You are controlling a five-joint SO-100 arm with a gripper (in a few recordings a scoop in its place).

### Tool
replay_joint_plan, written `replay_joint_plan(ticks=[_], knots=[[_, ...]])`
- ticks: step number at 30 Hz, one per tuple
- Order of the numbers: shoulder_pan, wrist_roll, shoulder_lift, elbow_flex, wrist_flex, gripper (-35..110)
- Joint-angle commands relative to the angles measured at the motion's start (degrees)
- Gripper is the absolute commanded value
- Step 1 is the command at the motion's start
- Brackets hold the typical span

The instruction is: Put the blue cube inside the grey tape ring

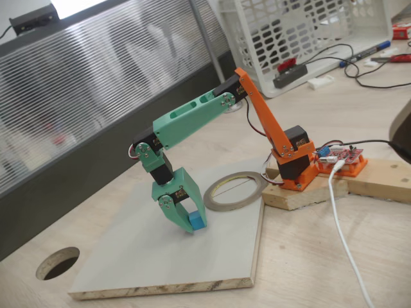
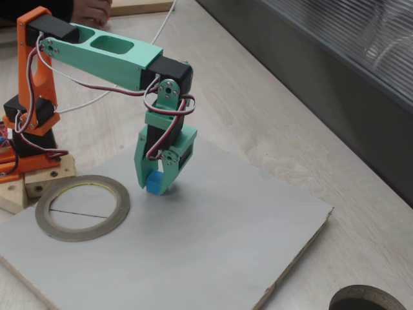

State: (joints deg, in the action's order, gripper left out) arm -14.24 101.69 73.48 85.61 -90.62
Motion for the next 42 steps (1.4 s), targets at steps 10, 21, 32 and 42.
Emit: replay_joint_plan(ticks=[10, 21, 32, 42], knots=[[-0.3, 1.0, 3.3, -0.4, -1.1, 10], [-0.3, 1.0, 22.8, 0.0, -1.1, 10], [-0.3, 0.4, 28.9, 2.2, -0.3, 10], [14.2, 0.2, 42.5, 23.3, -0.1, 10]])
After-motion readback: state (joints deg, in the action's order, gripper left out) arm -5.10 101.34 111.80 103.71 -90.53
